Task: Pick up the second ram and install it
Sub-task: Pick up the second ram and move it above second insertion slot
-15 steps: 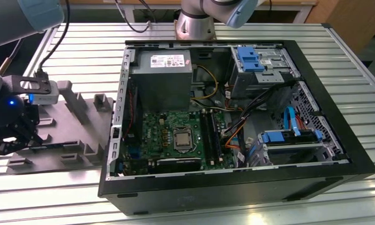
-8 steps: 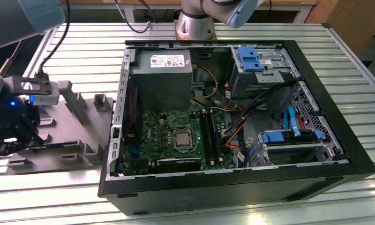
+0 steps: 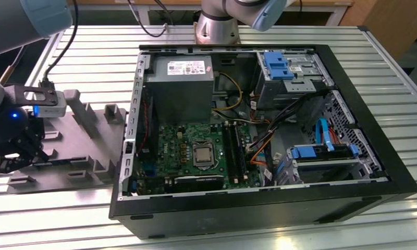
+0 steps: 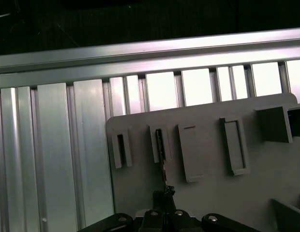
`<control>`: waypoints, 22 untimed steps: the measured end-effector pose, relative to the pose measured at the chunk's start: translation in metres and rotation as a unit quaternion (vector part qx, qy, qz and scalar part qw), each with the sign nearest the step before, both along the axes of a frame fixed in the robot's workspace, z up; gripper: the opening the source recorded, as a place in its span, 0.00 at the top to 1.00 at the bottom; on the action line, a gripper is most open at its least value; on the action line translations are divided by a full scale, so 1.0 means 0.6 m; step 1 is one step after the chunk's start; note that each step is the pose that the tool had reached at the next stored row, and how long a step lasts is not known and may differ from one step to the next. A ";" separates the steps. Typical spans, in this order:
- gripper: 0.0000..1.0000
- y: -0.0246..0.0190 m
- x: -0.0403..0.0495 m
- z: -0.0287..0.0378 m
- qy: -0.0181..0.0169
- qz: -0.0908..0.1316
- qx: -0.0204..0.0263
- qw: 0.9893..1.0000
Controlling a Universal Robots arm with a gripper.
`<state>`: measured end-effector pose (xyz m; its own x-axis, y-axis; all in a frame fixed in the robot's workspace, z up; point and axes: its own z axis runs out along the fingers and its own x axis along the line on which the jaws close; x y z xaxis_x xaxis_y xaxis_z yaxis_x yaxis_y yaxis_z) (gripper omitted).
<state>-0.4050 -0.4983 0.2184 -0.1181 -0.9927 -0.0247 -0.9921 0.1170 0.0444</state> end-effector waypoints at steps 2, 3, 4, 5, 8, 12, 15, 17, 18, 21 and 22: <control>0.89 0.0000 0.000 0.000 0.000 0.001 0.000 1.000; 0.89 0.0000 0.000 -0.001 0.000 0.002 0.000 1.000; 0.89 0.0001 0.000 -0.001 0.000 0.004 0.000 1.000; 0.89 0.0001 0.000 -0.001 0.000 0.005 0.000 1.000; 0.89 0.0000 0.000 -0.003 0.000 0.011 0.000 1.000; 0.89 0.0000 -0.002 -0.005 0.000 0.017 0.001 1.000; 0.89 0.0001 -0.003 -0.006 0.000 0.022 0.001 1.000; 0.89 0.0002 -0.004 -0.007 0.000 0.025 0.001 1.000; 0.89 0.0002 -0.004 -0.007 0.000 0.026 0.001 1.000; 0.89 0.0003 -0.004 -0.008 0.000 0.028 0.001 1.000; 0.89 0.0003 -0.004 -0.009 0.000 0.030 0.001 1.000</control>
